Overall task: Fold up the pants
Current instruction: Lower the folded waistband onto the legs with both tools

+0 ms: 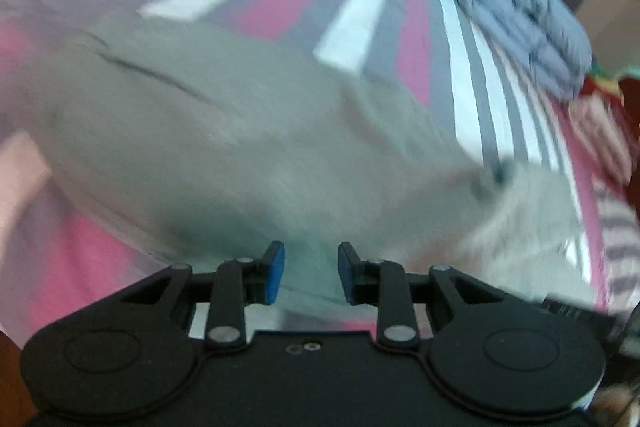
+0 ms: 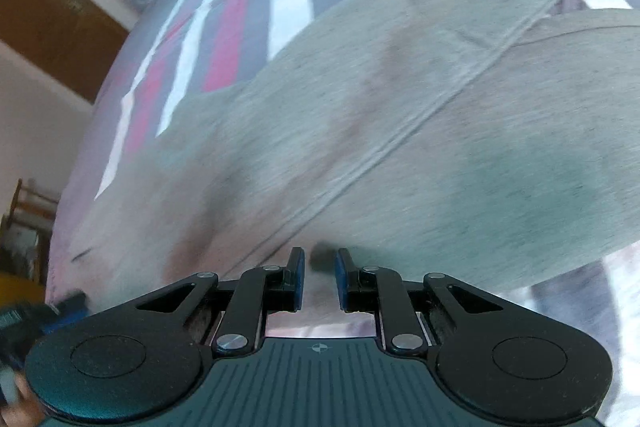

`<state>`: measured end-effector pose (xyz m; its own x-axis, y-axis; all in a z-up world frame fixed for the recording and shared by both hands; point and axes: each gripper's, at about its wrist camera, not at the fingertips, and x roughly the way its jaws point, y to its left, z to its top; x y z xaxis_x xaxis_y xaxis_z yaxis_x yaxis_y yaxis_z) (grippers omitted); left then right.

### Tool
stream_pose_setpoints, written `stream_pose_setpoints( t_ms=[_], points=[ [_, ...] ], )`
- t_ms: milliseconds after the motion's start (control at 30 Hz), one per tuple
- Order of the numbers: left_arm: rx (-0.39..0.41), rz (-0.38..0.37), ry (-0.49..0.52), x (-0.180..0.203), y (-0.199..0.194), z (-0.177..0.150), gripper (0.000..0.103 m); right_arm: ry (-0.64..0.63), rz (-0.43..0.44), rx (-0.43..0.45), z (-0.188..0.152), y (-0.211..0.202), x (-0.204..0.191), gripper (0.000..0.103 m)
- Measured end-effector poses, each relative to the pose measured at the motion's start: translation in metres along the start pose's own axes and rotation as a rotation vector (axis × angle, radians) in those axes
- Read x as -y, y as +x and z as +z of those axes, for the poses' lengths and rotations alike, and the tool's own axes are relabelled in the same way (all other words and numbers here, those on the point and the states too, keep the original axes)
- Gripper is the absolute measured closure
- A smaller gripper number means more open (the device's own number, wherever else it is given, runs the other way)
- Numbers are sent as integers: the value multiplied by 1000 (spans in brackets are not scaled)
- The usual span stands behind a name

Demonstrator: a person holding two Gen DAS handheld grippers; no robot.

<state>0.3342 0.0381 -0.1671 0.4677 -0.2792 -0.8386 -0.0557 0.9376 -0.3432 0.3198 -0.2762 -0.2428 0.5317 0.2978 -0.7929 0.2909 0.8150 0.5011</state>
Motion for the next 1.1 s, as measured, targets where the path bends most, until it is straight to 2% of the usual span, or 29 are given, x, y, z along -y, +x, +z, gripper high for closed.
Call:
stream_pose_setpoints(
  t_ms=[133,300,367,400,467,500,567,600,733,867,967,1100],
  points=[
    [-37,100,50,17,31,-10,84,55,-9,19,13,-3,15,86],
    [-42,138,43,18,40,-14,85,103,-41,45,37,5,23,85],
    [-48,128,27,15,40,-13,85,151,-40,44,45,12,29,69],
    [-52,122,18,15,41,-12,85,171,-33,54,46,14,32,54],
    [-57,111,4,10,42,-11,85,190,-35,83,50,16,31,51],
    [-58,111,7,9,42,-11,85,172,-45,100,51,19,29,52],
    [-57,117,18,9,41,-10,85,156,-73,121,52,22,25,78],
    [-57,121,24,12,45,-8,85,160,-75,119,51,23,25,97],
    [-55,126,47,16,44,-9,85,140,-43,202,44,3,22,98],
    [-48,133,74,21,42,-13,84,35,-6,283,17,-49,11,99],
    [-42,141,97,24,41,-15,84,30,-32,274,-11,-60,17,99],
    [-45,153,112,27,40,-14,84,45,-126,176,-27,-21,38,99]
  ],
)
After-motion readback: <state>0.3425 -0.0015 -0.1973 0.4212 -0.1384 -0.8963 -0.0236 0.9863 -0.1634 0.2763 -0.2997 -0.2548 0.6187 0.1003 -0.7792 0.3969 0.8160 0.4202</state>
